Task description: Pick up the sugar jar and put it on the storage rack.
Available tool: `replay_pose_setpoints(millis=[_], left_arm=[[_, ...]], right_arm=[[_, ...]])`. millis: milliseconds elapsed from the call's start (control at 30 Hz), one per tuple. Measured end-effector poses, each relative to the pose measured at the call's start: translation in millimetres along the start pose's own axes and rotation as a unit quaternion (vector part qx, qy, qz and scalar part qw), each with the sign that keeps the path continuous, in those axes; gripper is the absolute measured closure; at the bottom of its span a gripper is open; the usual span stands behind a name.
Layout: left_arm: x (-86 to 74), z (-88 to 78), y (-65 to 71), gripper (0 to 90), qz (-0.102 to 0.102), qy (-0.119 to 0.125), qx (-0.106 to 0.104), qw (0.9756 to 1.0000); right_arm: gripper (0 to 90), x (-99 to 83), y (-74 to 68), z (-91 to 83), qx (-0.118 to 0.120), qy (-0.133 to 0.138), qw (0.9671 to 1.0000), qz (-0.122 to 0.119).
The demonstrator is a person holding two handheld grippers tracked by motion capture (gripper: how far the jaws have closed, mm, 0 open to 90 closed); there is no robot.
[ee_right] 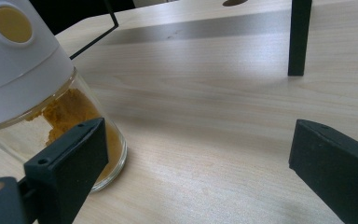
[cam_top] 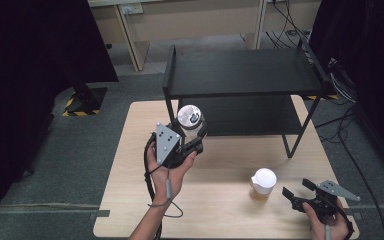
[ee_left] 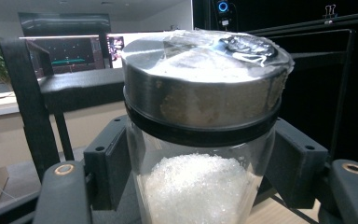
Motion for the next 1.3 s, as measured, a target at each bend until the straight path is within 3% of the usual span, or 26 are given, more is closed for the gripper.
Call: replay_pose_setpoints(millis=[700,1300], left_arm=[[38.8,12.7,-12.8,30.8,0.009,0.005,0.017,0.9998],[69.3,32.3,-23.2,30.8,-0.007,0.009,0.027,0.9996]], right_arm=[[4.9,0.3,1.0,0.2,0.003,-0.002,1.0,0.006],[4.9,0.4,1.9,0.0,0.004,-0.002,0.9999,0.01]])
Point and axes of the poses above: each handheld gripper's, and its own axes: z roughly forward along the jaws, x roughly out of its top, y roughly to its right, the point moved 10 cm from there along z, roughly forward along the jaws, and after that the axes turned 11 degrees about z, right-handed, at the moved point
